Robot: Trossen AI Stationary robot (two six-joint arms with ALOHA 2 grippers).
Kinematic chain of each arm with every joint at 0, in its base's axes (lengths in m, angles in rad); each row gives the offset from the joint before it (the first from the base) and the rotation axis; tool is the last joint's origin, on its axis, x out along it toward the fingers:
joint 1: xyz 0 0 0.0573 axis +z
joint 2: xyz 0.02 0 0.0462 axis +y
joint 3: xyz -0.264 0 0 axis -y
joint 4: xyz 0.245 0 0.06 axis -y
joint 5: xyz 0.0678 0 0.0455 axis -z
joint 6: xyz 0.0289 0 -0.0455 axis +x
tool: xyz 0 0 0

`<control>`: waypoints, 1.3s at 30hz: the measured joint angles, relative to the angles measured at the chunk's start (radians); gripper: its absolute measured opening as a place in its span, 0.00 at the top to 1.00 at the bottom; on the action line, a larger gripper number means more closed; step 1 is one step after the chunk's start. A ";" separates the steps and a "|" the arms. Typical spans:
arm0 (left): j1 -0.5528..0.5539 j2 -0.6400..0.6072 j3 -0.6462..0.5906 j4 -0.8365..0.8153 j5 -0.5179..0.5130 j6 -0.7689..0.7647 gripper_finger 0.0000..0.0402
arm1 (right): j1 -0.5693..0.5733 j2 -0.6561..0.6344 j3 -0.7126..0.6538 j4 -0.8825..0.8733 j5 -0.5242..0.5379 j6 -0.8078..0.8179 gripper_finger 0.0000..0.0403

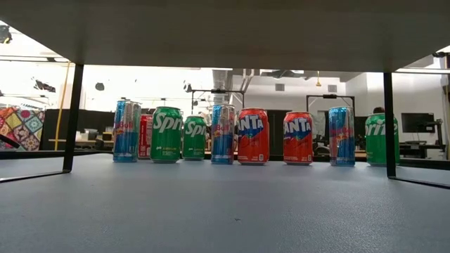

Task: Place canned beverage on shelf
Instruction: Put the right red soda can on the shelf aligned with the other red soda can

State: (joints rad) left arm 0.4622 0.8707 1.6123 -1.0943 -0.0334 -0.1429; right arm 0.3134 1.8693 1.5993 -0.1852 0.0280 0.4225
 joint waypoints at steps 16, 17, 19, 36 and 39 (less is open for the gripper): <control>0.000 0.000 0.000 0.000 0.000 -0.002 0.03 | 0.001 0.000 -0.001 0.018 -0.005 -0.006 1.00; 0.000 0.000 0.000 0.000 0.000 -0.002 0.03 | 0.001 0.000 -0.001 -0.003 0.015 0.011 1.00; 0.000 0.000 0.000 0.000 0.000 -0.005 0.03 | 0.000 0.001 -0.001 -0.038 0.048 0.036 1.00; 0.000 0.000 0.000 0.000 0.000 -0.001 0.03 | -0.015 0.002 -0.001 0.010 -0.002 -0.003 1.00; 0.000 0.000 0.000 0.000 0.000 0.000 0.03 | -0.014 0.001 -0.001 0.027 -0.016 -0.027 1.00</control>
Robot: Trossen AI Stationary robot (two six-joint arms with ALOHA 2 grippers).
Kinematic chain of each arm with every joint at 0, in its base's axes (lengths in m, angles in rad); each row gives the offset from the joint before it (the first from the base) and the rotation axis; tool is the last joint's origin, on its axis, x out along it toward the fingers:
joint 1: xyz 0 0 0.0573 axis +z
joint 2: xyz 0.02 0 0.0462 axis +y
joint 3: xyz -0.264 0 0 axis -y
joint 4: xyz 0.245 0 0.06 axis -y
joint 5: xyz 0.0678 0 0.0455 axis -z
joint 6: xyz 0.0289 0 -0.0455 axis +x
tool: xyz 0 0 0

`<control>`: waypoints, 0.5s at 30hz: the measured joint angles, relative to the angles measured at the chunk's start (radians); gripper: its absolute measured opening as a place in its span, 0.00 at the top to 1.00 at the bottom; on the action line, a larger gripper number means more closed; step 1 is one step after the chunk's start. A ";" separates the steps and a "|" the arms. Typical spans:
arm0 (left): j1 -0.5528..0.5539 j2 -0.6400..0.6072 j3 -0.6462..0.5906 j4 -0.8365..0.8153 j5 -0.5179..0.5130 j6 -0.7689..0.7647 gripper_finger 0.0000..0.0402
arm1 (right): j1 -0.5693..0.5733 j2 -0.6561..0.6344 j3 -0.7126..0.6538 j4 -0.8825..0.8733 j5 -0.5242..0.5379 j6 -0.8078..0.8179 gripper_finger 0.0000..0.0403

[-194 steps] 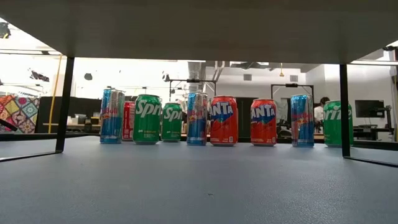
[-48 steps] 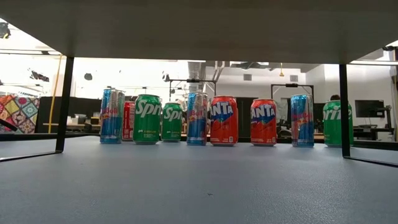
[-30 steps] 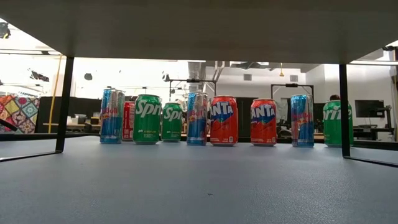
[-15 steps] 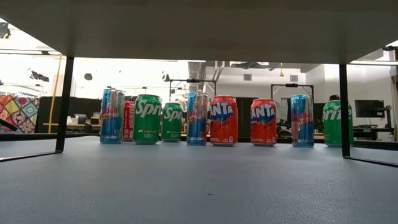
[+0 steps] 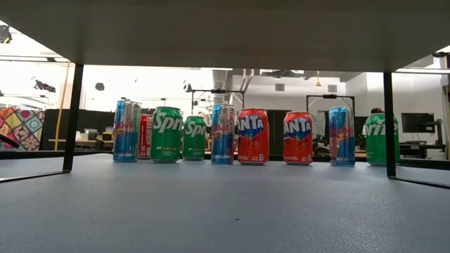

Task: Place canned beverage on shelf
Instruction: Put the right red soda can on the shelf aligned with the other red soda can

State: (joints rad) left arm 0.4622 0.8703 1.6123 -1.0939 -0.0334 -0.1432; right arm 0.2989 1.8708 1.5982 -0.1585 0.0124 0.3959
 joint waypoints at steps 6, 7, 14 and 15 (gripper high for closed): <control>0.000 0.000 0.000 0.000 0.000 0.000 0.03 | 0.000 0.000 0.000 0.017 -0.016 -0.005 1.00; 0.000 0.000 0.000 0.000 0.000 0.000 0.03 | 0.000 0.000 0.000 0.017 -0.017 -0.005 1.00; 0.000 0.000 0.000 0.000 0.000 0.000 0.03 | 0.009 0.000 0.001 -0.012 -0.007 0.026 1.00; 0.000 0.000 0.000 0.000 0.000 0.000 0.03 | 0.010 0.000 0.001 -0.033 0.023 0.044 1.00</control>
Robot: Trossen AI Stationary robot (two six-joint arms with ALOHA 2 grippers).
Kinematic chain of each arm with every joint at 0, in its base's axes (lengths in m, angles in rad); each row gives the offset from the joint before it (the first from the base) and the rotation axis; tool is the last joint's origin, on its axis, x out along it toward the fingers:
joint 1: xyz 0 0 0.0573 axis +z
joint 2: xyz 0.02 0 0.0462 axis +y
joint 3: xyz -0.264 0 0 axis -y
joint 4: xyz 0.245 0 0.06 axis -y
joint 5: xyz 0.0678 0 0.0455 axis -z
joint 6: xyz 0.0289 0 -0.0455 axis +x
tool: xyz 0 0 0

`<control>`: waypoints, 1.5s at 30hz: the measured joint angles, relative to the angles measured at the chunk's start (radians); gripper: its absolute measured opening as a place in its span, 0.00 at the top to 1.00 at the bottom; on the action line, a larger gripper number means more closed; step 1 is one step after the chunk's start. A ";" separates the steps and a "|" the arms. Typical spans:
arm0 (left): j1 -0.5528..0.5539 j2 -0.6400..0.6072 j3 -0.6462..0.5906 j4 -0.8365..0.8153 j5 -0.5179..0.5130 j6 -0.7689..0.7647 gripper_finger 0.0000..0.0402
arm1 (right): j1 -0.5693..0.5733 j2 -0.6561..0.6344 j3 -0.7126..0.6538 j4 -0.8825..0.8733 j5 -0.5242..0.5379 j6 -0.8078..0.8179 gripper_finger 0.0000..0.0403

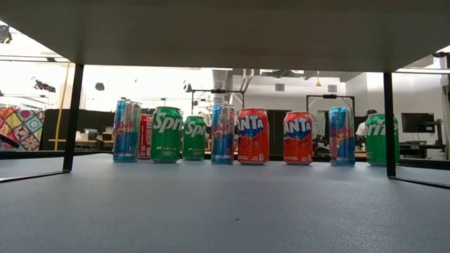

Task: Place canned beverage on shelf
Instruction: Put the right red soda can on the shelf aligned with the other red soda can

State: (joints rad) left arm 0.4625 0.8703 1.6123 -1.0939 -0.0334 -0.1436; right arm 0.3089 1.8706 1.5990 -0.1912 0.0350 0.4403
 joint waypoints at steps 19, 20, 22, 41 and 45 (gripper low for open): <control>0.000 0.000 0.000 0.000 0.000 0.001 0.03 | -0.027 0.000 0.000 0.065 -0.028 -0.021 1.00; 0.000 0.000 0.000 0.000 0.000 0.002 0.03 | -0.029 0.000 0.000 0.065 -0.030 -0.023 1.00; 0.000 0.000 0.000 0.000 0.000 0.002 0.03 | -0.031 0.000 0.000 0.065 -0.038 -0.024 1.00; 0.000 0.000 0.000 0.000 0.000 0.000 0.03 | -0.013 0.000 0.000 0.010 0.047 0.029 1.00; 0.000 0.000 0.000 0.000 0.000 0.000 0.03 | -0.006 0.020 0.001 0.046 0.042 0.029 1.00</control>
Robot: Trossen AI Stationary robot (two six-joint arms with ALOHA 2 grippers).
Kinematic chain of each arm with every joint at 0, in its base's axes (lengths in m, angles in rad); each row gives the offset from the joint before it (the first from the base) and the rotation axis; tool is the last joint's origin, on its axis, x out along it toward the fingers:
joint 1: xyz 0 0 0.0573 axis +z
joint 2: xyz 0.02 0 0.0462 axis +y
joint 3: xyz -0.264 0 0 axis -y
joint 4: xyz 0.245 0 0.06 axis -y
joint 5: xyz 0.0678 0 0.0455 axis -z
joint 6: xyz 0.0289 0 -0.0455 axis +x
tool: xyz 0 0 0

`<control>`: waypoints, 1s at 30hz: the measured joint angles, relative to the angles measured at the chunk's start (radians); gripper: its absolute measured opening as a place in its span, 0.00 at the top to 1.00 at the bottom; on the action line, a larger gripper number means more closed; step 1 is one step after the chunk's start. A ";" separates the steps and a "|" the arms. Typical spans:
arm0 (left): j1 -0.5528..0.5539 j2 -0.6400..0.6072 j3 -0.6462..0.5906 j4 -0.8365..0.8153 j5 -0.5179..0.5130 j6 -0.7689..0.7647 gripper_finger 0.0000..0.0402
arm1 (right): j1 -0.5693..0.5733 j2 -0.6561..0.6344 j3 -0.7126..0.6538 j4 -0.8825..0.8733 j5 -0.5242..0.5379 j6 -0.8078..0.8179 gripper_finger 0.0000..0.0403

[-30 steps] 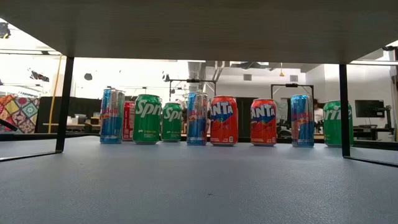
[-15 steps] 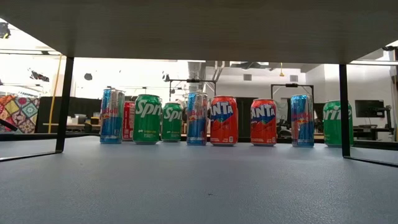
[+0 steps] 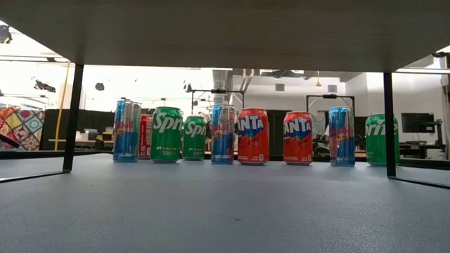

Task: Place canned beverage on shelf
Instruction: Put the right red soda can on the shelf aligned with the other red soda can, then put the red soda can on the shelf aligned with the other red soda cans

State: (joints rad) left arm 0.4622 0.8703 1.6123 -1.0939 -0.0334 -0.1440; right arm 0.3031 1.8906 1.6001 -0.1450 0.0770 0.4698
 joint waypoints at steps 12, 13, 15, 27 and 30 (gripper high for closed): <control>0.000 0.000 0.000 0.000 0.000 0.007 0.03 | -0.024 0.065 -0.001 0.112 -0.095 0.027 1.00; 0.000 0.000 0.000 0.000 0.000 0.008 0.03 | -0.023 0.064 -0.001 0.108 -0.092 0.030 1.00; 0.000 0.000 0.000 0.000 0.000 0.008 0.03 | -0.023 0.062 -0.001 0.097 -0.090 0.038 1.00; 0.000 0.000 0.000 0.000 0.000 0.009 0.03 | -0.031 0.029 -0.001 0.096 -0.078 0.046 1.00; 0.000 0.000 0.000 0.000 0.000 0.004 0.03 | -0.044 0.018 -0.001 0.094 -0.078 0.045 1.00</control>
State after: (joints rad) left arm 0.4623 0.8703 1.6123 -1.0941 -0.0330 -0.1400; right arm 0.2591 1.9088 1.5993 -0.0509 -0.0010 0.5145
